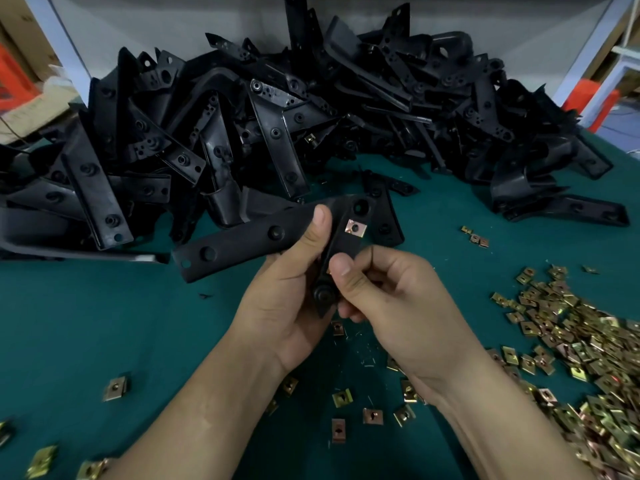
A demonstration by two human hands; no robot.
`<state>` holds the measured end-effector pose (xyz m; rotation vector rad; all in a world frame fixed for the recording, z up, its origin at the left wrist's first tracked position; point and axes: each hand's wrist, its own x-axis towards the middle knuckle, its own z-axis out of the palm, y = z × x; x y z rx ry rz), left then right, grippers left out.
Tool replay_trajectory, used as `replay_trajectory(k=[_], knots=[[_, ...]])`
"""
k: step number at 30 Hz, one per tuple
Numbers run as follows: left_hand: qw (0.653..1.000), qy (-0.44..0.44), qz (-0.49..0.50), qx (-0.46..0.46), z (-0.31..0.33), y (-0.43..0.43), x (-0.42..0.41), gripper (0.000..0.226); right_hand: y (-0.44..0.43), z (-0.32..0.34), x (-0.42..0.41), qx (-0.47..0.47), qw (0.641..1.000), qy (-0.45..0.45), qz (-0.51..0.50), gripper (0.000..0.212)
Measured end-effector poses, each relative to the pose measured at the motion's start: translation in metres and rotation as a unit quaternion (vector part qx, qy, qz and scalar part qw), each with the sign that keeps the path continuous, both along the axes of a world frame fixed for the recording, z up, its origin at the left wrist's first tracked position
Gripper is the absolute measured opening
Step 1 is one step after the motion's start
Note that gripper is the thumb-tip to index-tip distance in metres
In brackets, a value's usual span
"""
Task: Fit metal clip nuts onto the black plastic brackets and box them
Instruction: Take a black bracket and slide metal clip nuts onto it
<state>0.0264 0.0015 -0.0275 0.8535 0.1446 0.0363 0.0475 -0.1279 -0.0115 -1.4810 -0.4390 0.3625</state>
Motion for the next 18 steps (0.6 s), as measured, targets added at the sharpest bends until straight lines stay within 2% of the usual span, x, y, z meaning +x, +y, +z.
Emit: replay_trajectory(k=[4,6,9,13,18], knots=[[0.999,0.019,0.037,-0.015,0.001,-0.002,0.000,0.058,-0.002,-0.003,0.004,0.028,1.000,-0.012,-0.001,0.006],[0.997,0.036,0.058,-0.028,0.002,-0.006,-0.001,0.060,-0.002,-0.005,0.002,0.009,0.999,-0.046,-0.016,0.015],[0.995,0.027,0.096,-0.019,0.003,-0.012,-0.001,0.041,0.001,-0.003,0.000,-0.034,0.990,-0.109,-0.080,0.013],[0.990,0.019,0.141,0.019,0.013,-0.021,-0.005,0.027,0.003,0.005,-0.002,-0.051,0.981,-0.129,-0.137,0.021],[0.987,-0.015,0.157,0.009,0.033,-0.022,-0.009,0.048,-0.009,0.025,-0.006,-0.078,0.973,-0.150,-0.155,0.041]])
